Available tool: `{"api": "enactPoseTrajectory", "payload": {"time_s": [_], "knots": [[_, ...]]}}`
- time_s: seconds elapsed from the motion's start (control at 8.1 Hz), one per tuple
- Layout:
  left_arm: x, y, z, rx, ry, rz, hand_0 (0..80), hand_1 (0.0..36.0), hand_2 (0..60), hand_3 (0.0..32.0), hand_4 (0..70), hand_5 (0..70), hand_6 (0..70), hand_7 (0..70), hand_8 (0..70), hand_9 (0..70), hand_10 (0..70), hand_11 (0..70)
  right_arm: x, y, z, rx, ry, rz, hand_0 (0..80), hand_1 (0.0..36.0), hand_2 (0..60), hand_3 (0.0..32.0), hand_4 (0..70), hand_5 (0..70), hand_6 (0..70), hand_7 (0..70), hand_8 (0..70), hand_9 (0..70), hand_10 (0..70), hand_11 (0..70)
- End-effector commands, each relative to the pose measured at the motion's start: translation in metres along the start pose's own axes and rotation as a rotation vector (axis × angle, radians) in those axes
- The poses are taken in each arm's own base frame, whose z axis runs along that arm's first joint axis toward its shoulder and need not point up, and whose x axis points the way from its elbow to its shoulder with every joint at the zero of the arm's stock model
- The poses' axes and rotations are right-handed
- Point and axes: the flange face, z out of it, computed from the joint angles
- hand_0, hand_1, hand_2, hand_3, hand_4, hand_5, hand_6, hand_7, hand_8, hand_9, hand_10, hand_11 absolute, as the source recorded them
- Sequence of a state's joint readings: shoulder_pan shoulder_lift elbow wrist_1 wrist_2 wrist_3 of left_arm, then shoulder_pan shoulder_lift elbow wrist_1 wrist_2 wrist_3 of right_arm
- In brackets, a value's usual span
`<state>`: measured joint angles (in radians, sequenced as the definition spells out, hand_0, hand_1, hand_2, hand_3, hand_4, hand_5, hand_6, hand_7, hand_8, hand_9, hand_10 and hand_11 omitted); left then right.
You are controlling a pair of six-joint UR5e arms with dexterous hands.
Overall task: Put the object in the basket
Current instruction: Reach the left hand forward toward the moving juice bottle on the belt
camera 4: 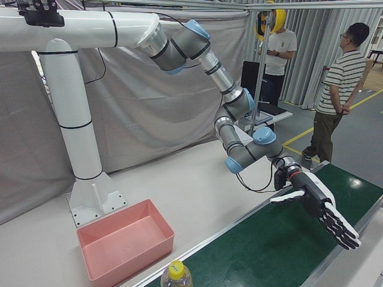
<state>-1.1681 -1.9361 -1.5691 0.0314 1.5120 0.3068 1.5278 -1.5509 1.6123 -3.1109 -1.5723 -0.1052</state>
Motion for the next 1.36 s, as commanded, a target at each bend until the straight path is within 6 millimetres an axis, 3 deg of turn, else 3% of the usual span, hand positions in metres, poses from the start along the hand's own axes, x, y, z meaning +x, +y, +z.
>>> {"api": "enactPoseTrajectory", "payload": {"time_s": [0.0,0.12,0.86,1.11,1.23], "knots": [[-0.043,0.031,0.025,-0.05,-0.056,-0.025,66.2,13.1,0.0,0.0,0.0,6.4,0.0,0.0,0.0,0.0,0.0,0.0,0.0,0.0,0.0,0.0,0.0,-0.001,0.0,0.0,0.0,0.0,0.0,0.0,0.0,0.0,0.0,0.0,0.0,0.0],[-0.066,0.046,0.035,-0.074,-0.086,-0.034,64.2,12.6,0.0,0.0,0.0,6.7,0.0,0.0,0.0,0.0,0.0,0.0,0.0,0.0,0.0,0.0,0.0,-0.001,0.0,0.0,0.0,0.0,0.0,0.0,0.0,0.0,0.0,0.0,0.0,0.0],[-0.074,0.072,0.054,-0.107,-0.091,-0.043,63.1,12.0,0.0,0.0,0.0,7.5,0.0,0.0,0.0,0.0,0.0,0.0,0.0,0.0,0.0,0.0,0.0,-0.001,0.0,0.0,0.0,0.0,0.0,0.0,0.0,0.0,0.0,0.0,0.0,0.0],[-0.129,0.101,0.063,-0.141,-0.147,-0.08,63.0,11.9,0.0,0.0,0.0,7.9,0.0,0.0,0.0,0.0,0.0,0.0,0.0,0.0,0.0,0.0,0.0,0.001,0.0,0.0,0.0,0.0,0.0,0.0,0.0,0.0,0.0,0.0,0.0,0.0],[-0.129,0.102,0.063,-0.143,-0.147,-0.081,63.1,11.9,0.0,0.0,0.0,7.1,0.0,0.0,0.0,0.0,0.0,0.0,0.0,0.0,0.0,0.0,0.0,0.001,0.0,0.0,0.0,0.0,0.0,0.0,0.0,0.0,0.0,0.0,0.0,0.0]]}}
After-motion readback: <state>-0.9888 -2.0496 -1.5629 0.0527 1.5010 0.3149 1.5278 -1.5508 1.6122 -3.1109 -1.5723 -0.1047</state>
